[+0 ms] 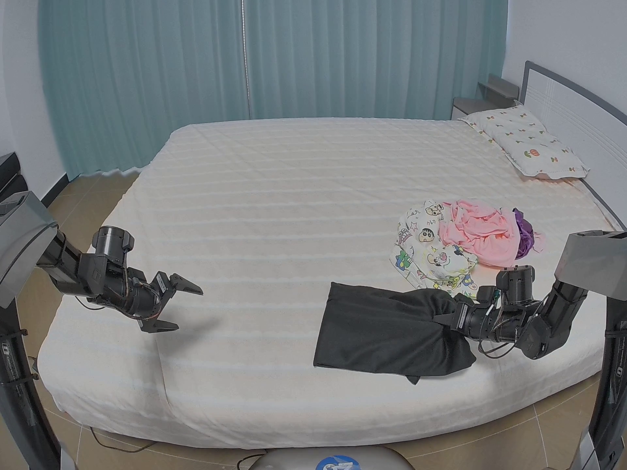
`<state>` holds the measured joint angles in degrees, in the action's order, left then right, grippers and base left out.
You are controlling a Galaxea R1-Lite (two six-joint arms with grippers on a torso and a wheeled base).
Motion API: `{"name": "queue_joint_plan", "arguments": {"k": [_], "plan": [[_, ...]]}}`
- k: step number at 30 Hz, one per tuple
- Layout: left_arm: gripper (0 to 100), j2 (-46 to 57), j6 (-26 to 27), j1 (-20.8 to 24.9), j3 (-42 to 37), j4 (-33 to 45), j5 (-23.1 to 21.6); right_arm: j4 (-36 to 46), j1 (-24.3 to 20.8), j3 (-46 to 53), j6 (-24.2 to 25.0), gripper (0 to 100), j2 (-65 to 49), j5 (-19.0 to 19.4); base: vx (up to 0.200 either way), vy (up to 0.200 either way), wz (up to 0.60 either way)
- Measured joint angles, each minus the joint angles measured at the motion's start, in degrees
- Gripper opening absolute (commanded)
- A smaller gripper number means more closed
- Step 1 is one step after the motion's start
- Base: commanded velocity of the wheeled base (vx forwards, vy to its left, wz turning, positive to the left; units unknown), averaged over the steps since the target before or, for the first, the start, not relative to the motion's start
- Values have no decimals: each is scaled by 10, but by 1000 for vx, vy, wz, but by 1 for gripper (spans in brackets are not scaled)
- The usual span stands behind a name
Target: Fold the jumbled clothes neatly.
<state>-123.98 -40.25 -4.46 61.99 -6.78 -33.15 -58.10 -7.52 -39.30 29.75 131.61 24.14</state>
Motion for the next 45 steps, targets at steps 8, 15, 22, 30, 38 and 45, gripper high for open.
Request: {"name": "queue_joint_plan", "arguments": {"k": [8, 15, 22, 30, 38, 45], "plan": [[100, 0, 0, 0, 3, 0, 1, -6, 15, -16, 1, 0, -1, -1, 0, 0, 0], [100, -1, 0, 1, 3, 0, 1, -5, 40, -27, -2, 0, 3, 0, 0, -114, 0], [100, -1, -1, 3, 3, 0, 1, -2, 45, -39, -6, 0, 3, 0, 0, -200, 0], [100, -1, -1, 4, 3, 0, 1, 1, 49, -59, -7, 0, 4, 0, 0, -200, 0], [100, -3, -1, 4, 4, 0, 1, 0, 64, -77, -7, 0, 3, 0, 0, -200, 0], [100, -3, 0, 4, 4, 0, 1, 0, 75, -85, -7, 0, 5, 0, 0, -200, 0]]}}
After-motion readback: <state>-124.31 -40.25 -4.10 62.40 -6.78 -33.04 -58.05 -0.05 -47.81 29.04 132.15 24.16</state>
